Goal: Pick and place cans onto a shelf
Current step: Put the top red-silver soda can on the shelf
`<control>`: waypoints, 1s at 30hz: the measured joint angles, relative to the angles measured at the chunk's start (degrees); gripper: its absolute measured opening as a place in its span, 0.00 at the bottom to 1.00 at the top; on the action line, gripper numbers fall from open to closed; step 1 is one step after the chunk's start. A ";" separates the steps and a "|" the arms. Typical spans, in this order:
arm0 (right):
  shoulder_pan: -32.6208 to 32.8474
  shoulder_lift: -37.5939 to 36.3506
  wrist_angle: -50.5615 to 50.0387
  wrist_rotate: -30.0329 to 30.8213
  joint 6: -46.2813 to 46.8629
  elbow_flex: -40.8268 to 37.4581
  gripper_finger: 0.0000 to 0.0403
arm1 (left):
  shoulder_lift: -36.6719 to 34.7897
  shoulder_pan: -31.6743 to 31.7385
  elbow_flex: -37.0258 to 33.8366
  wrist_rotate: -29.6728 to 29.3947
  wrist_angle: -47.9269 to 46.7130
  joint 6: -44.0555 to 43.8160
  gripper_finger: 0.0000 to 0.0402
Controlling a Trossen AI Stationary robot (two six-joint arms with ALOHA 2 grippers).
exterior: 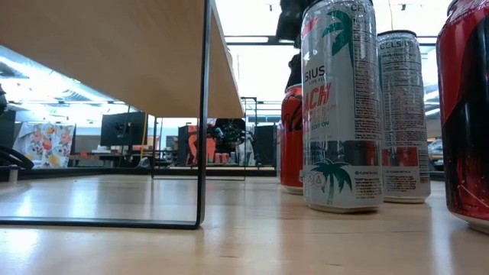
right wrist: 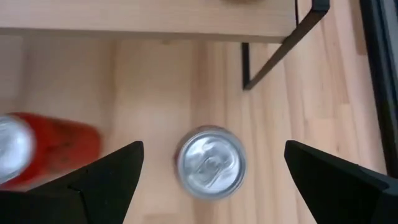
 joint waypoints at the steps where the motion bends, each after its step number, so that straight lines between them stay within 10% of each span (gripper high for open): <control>1: 0.04 1.02 0.46 0.81 0.10 0.00 0.99 | 0.08 0.00 0.00 0.03 -0.25 0.54 0.87; 30: -4.37 11.17 -2.56 -4.13 -3.75 -0.07 0.87 | -0.10 0.26 -0.02 -1.89 -7.92 -8.75 0.87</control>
